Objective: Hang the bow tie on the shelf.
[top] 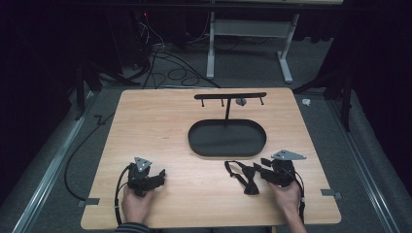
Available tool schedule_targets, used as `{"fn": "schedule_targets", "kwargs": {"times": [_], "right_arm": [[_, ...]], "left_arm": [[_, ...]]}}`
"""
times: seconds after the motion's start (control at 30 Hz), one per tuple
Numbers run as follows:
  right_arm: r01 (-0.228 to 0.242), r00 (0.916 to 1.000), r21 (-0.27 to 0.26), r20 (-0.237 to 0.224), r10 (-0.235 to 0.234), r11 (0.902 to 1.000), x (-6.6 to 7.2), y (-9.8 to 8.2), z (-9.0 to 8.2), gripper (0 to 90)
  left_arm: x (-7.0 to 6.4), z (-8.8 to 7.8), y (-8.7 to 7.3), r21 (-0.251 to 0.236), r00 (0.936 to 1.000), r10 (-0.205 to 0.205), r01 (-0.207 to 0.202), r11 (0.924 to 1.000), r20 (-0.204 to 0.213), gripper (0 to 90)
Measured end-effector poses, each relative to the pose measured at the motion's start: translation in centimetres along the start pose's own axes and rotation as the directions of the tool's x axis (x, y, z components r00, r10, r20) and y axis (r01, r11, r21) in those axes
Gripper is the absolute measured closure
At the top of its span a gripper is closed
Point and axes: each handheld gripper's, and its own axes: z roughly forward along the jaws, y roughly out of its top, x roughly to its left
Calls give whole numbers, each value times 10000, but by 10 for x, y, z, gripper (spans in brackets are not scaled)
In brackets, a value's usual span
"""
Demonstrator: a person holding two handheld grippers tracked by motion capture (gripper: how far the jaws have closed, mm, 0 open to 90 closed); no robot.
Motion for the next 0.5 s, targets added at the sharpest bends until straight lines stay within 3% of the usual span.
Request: {"fn": "schedule_targets", "kwargs": {"times": [0.5], "right_arm": [[754, 9939, -13, -805, -753, 9971, 26, 22, 11, 607]], "left_arm": [[0, 0, 0, -4, 10000, -5, 5, 10000, 0, 233]]}}
